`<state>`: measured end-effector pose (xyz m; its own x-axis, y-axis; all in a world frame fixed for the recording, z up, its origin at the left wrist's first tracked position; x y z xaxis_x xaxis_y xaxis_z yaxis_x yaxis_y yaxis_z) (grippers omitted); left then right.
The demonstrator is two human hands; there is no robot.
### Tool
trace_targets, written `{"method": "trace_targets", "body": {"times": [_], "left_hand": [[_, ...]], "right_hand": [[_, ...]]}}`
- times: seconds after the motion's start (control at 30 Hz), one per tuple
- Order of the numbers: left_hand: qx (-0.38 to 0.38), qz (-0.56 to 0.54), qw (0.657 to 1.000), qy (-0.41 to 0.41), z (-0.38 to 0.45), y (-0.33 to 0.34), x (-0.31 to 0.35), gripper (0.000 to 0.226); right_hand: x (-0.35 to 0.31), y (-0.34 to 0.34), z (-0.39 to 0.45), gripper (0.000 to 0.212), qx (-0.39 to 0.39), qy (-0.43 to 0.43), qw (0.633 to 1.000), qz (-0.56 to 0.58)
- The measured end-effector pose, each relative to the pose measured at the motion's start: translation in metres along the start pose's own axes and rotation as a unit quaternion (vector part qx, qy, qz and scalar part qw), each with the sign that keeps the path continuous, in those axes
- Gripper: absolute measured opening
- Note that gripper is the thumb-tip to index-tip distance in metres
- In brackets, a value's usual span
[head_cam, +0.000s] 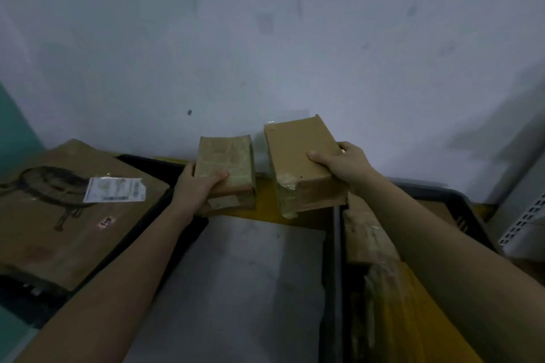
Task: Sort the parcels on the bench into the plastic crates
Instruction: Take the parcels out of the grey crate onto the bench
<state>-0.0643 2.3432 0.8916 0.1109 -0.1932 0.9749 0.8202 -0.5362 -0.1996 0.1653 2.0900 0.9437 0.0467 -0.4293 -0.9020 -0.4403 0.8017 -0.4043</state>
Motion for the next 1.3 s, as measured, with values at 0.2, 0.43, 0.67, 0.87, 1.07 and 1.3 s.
{"method": "trace_targets", "body": {"times": [0.2,0.43,0.67,0.87,1.07,1.3], "left_hand": [[-0.036,0.032,0.998,-0.050,0.012,-0.024,-0.098,0.085],[-0.076,0.052,0.988,-0.126,-0.017,-0.026,-0.206,0.075],[-0.096,0.092,0.984,-0.118,-0.032,-0.021,-0.283,0.058],[-0.106,0.298,0.947,0.062,-0.046,-0.024,-0.282,0.059],[-0.270,0.438,0.842,0.164,-0.052,0.001,-0.304,0.084],[-0.272,0.557,0.747,0.242,0.006,0.017,-0.308,0.093]], "right_hand": [[0.019,0.085,0.005,0.077,-0.006,0.047,0.996,-0.082],[0.130,0.160,-0.025,0.078,0.037,0.147,0.987,-0.053],[0.239,0.220,-0.064,0.080,0.018,0.212,0.974,0.070],[0.270,0.237,-0.064,0.075,0.021,0.210,0.972,0.108],[0.279,0.256,-0.044,0.070,0.029,0.194,0.977,0.087],[0.263,0.274,0.005,0.079,0.033,0.179,0.982,0.051]]}}
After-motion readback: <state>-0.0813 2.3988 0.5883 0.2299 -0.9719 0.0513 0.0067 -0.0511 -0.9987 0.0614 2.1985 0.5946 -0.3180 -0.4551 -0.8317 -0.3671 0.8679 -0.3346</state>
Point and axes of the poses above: each hand's wrist, its own z-axis towards the middle knuckle, its own y-axis out of the palm, x = y × z, the point moved 8 cm from there along z, towards the middle knuckle, and after that the axes turned 7 degrees about y, right-handed, at the moved point
